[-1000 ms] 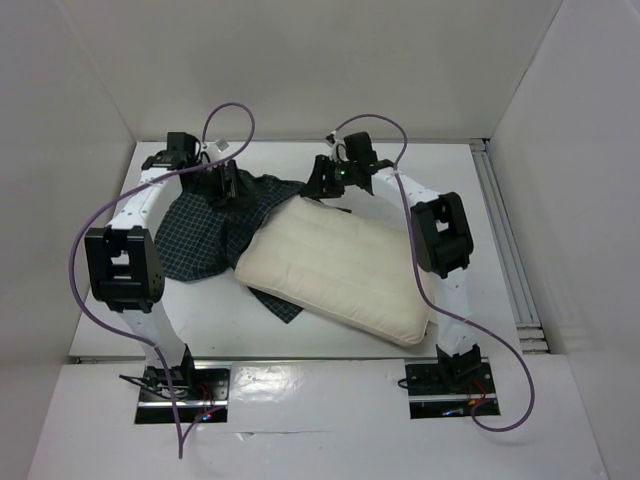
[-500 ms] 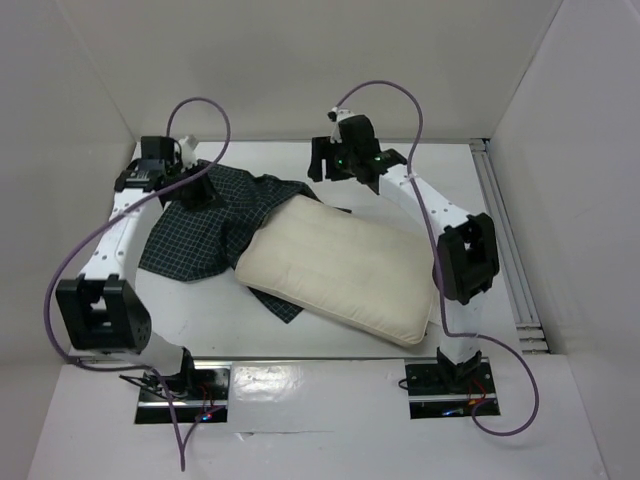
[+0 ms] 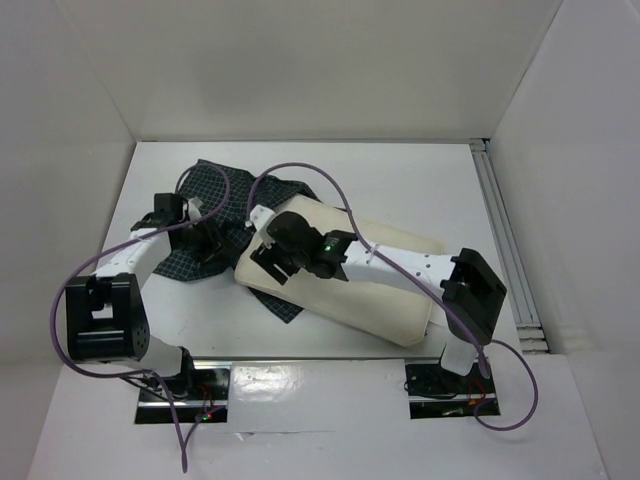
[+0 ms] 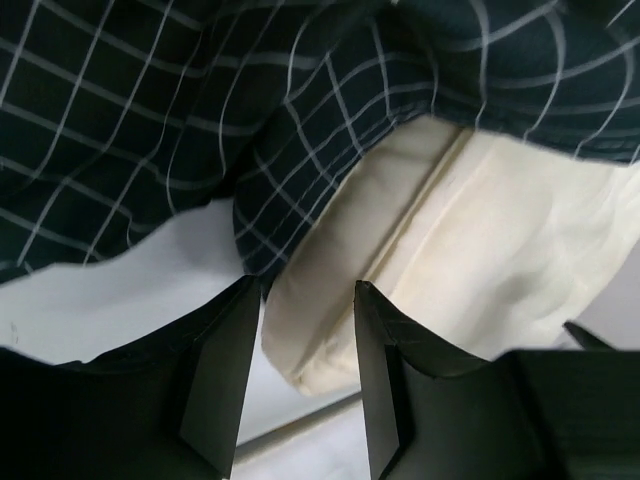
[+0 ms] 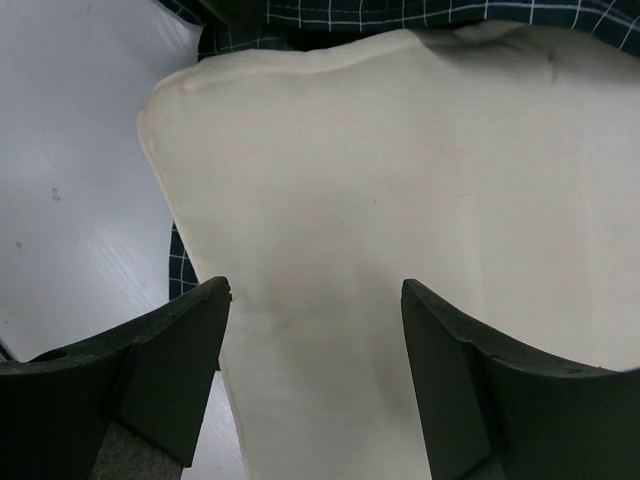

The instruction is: Put the pillow into the pillowcase

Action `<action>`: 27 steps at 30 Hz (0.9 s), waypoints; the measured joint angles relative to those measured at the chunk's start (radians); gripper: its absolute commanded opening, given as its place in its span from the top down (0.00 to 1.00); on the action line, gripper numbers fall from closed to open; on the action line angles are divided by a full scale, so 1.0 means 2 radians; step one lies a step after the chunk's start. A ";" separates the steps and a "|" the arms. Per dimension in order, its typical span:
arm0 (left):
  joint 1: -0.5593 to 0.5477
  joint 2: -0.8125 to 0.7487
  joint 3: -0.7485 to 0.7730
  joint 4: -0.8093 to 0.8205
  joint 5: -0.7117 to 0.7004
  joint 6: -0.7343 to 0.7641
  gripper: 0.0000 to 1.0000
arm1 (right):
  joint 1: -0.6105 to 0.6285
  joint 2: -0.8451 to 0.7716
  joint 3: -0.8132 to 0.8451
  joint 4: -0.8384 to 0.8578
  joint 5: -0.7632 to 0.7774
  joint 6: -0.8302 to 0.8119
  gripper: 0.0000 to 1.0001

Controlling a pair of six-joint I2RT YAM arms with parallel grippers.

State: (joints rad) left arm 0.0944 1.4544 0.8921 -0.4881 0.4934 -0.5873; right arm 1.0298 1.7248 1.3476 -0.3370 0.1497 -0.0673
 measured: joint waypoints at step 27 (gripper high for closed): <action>0.000 0.016 -0.019 0.061 -0.059 -0.024 0.43 | 0.040 0.082 0.011 0.037 0.042 -0.010 0.32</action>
State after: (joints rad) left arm 0.0952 1.4860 0.8543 -0.3653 0.3756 -0.6357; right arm 1.1103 1.8889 1.3689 -0.2623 0.2337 -0.0868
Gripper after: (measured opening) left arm 0.598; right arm 0.718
